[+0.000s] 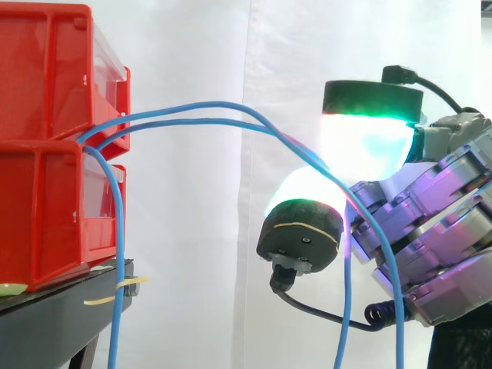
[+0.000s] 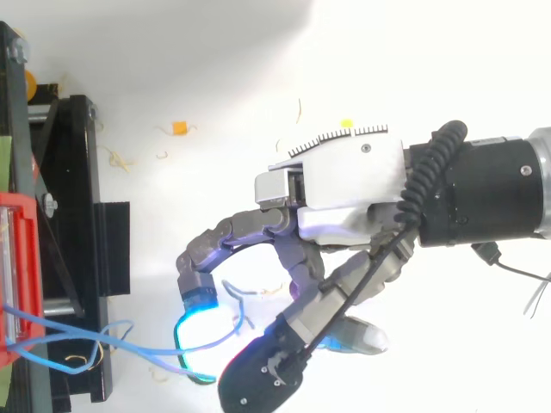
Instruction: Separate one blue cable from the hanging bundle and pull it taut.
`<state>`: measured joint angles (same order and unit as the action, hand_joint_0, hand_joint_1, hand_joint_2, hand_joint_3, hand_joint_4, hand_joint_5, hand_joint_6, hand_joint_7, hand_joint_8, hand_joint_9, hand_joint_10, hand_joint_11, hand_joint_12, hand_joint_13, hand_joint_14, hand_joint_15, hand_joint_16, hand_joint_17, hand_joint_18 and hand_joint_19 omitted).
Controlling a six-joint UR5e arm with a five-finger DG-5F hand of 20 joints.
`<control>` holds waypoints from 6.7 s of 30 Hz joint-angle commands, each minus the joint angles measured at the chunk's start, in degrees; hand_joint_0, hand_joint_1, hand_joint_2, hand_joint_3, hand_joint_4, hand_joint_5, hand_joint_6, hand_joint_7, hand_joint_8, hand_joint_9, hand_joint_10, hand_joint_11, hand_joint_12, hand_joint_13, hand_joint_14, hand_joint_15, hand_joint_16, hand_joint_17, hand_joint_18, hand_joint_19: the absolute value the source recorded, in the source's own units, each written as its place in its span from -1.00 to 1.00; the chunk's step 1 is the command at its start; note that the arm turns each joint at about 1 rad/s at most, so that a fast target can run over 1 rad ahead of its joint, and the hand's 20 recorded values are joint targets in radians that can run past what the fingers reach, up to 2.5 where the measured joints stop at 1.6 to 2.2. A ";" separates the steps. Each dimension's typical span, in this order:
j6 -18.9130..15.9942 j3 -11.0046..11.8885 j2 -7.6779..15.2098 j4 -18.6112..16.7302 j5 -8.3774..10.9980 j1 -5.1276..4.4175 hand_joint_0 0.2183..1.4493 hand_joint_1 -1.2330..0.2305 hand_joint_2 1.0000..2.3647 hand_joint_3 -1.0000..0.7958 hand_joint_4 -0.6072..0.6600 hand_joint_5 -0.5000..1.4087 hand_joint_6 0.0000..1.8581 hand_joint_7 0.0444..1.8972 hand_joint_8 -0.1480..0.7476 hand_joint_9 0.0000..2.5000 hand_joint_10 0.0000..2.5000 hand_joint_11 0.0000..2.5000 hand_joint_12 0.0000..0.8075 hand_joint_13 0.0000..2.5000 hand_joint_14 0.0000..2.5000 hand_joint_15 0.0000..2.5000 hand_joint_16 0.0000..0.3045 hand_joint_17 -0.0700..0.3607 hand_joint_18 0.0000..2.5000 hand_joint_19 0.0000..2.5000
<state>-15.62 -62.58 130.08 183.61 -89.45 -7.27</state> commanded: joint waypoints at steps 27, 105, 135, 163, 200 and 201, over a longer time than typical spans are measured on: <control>1.82 0.00 0.00 0.08 3.49 -0.55 -0.44 0.23 -1.00 -0.44 0.10 -0.34 -0.46 0.36 -0.18 0.59 -0.98 -0.53 -0.14 0.35 -0.98 -0.07 -0.58 -0.01 0.02 -0.40; 76.61 1.67 -0.09 -5.11 43.30 -7.59 -0.22 -0.40 -0.98 0.03 0.16 -0.36 -0.45 0.08 -0.20 0.62 -0.98 -0.51 -0.21 0.31 -0.98 -0.20 -0.64 -0.11 0.00 -0.43; 66.94 1.58 -3.69 -3.61 31.88 -10.13 -0.22 -0.40 -0.98 0.01 0.15 -0.36 -0.46 0.09 -0.20 0.61 -0.98 -0.51 -0.21 0.30 -0.98 -0.20 -0.65 -0.12 -0.02 -0.42; 47.87 1.58 -3.69 4.91 30.38 -10.22 -0.25 -0.38 -0.98 -0.16 0.14 -0.36 -0.46 0.12 -0.22 0.59 -0.98 -0.50 -0.24 0.27 -0.98 -0.18 -0.67 -0.15 -0.05 -0.39; 46.82 1.58 -3.69 5.35 30.30 -10.22 -0.17 -0.26 -0.98 -0.11 0.13 -0.34 -0.46 0.30 -0.24 0.65 -0.98 -0.41 -0.24 0.28 -0.98 -0.18 -0.70 -0.20 -0.07 -0.37; 46.82 1.58 -3.69 5.35 30.30 -10.22 -0.16 -0.27 -0.98 -0.11 0.13 -0.34 -0.46 0.31 -0.23 0.65 -0.98 -0.40 -0.23 0.28 -0.98 -0.18 -0.70 -0.20 -0.07 -0.37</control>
<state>31.20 -60.99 126.39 189.00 -59.15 -17.48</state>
